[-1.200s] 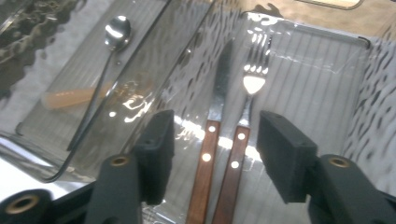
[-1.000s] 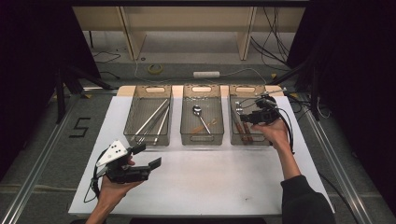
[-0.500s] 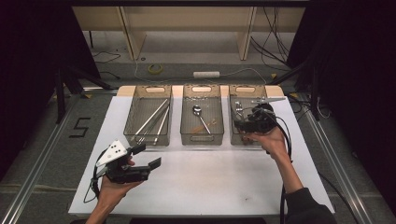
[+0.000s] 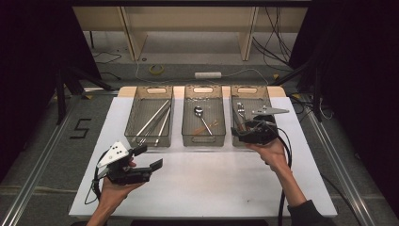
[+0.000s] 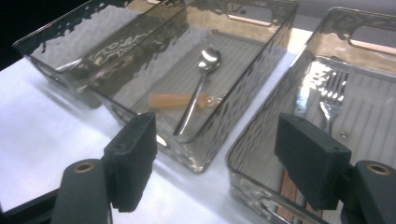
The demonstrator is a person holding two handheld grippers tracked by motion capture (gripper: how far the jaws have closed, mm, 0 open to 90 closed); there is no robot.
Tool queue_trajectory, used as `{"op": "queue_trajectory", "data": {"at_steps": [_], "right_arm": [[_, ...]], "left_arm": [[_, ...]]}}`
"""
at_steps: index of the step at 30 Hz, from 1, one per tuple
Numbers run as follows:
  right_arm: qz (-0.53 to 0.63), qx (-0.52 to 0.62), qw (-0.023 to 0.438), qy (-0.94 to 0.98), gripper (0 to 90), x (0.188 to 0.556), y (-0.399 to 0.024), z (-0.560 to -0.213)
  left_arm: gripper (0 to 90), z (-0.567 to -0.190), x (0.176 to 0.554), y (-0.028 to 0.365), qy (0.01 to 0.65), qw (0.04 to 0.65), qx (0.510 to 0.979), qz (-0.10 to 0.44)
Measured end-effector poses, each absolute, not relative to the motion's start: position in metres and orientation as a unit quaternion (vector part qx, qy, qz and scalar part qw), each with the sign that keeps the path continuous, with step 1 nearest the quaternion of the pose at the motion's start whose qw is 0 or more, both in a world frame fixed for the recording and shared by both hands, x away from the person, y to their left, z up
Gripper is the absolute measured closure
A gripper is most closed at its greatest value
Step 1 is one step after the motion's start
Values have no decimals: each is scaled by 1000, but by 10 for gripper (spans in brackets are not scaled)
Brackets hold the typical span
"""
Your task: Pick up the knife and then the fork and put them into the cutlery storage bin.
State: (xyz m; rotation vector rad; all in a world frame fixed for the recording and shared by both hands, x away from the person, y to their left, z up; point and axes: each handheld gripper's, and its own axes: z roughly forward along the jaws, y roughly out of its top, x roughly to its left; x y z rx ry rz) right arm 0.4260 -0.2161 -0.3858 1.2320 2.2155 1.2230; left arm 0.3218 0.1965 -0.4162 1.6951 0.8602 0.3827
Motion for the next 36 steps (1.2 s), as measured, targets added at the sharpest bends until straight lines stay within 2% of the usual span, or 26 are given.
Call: {"op": "queue_trajectory", "data": {"at_steps": [10,36], "right_arm": [[464,401,148,776,288,406,-211,-388],[510,366,146,765,275,345,-222,-408]], "left_arm": [[173,-416,321,197,367,567,720,161],[172,-416,321,197,361,571,721,153]]}}
